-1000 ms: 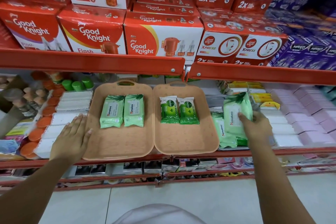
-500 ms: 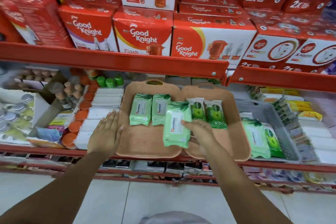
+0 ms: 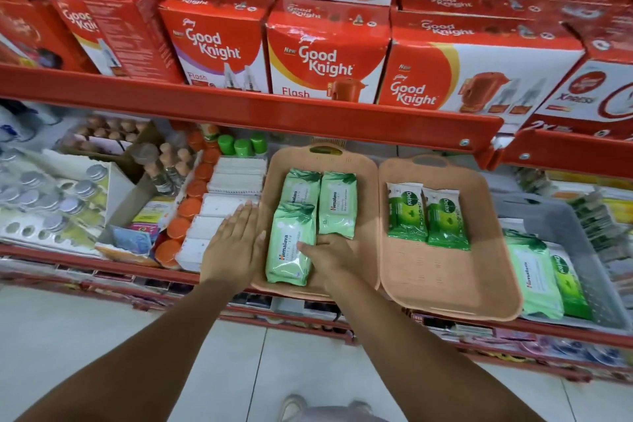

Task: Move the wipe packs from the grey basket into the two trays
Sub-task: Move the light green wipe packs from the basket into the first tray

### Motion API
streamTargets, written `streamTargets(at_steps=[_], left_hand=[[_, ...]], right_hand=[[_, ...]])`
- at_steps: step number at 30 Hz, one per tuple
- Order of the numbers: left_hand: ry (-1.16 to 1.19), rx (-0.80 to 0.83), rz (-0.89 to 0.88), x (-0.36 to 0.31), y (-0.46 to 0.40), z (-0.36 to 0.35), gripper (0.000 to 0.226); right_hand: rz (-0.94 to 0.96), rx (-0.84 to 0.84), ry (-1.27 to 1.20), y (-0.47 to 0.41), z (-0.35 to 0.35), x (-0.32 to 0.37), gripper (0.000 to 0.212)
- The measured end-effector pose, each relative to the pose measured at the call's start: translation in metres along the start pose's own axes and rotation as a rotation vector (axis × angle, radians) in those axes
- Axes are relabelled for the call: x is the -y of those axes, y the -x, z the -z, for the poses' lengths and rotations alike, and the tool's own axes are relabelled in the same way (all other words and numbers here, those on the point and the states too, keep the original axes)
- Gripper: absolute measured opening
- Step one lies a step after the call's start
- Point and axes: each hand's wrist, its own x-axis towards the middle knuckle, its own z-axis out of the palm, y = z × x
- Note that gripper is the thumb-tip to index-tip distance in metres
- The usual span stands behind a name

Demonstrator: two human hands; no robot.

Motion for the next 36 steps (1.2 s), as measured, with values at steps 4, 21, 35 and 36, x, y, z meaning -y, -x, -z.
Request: streamTargets(at_steps=[4, 21, 35, 36], left_hand=[[-0.024, -0.006, 0.004, 0.001, 0.001, -0.001, 0.068], [-0.088, 0.003, 0.006, 0.007, -0.003, -0.01, 0.07], [-0.083, 0.006, 0.014, 0.003, -0.002, -0.008, 0.071], [-0.08, 0.005, 0.016, 0.003, -0.002, -0.008, 0.072]], right_hand=[[0.191, -0.062, 0.125, 0.003, 0.029, 0.002, 0.031], [-0.048, -0.617, 0.042, -0.025, 0.361, -0.036, 0.03], [-0.207, -0.394, 0.2, -0.037, 0.371, -0.026, 0.059], [-0.177, -0.393, 0.216, -0.037, 0.368, -0.028, 0.066]])
